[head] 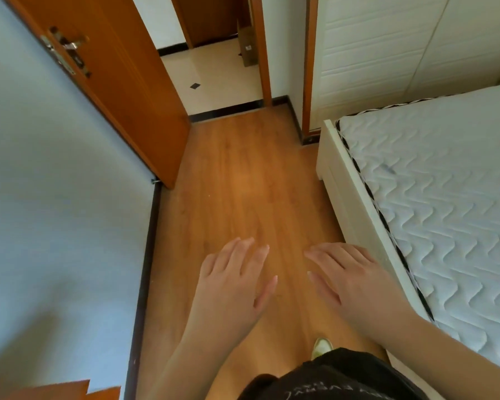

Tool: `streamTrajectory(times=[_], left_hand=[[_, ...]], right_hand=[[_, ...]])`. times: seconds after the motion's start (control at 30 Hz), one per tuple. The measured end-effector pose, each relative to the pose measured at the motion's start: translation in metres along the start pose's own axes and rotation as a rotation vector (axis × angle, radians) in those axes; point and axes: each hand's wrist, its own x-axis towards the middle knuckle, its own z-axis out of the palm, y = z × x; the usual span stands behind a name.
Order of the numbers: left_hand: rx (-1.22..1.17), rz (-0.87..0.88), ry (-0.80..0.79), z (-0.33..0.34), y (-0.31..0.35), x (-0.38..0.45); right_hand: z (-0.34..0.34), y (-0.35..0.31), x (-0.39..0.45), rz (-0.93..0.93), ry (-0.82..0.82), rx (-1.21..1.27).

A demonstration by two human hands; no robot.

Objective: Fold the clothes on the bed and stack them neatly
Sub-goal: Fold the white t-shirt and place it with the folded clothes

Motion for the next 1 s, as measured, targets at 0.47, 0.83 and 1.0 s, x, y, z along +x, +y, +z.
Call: streamTrajectory(times=[0.47, 0.83, 1.0], left_hand=[[-0.055, -0.123, 0.080, 0.029, -0.157, 0.190], [-0.049, 0.112, -0.112, 0.063, -0.269, 0.382], [-0.131, 0.122, -0.058, 0.071, -0.263, 0.484]], right_hand=[[0.077, 0.047, 0.255, -0.033, -0.076, -0.008], [0.107, 0.090, 0.419, 0.156, -0.155, -0.164], [0.105, 0.137, 0.475, 0.271, -0.122, -0.187]])
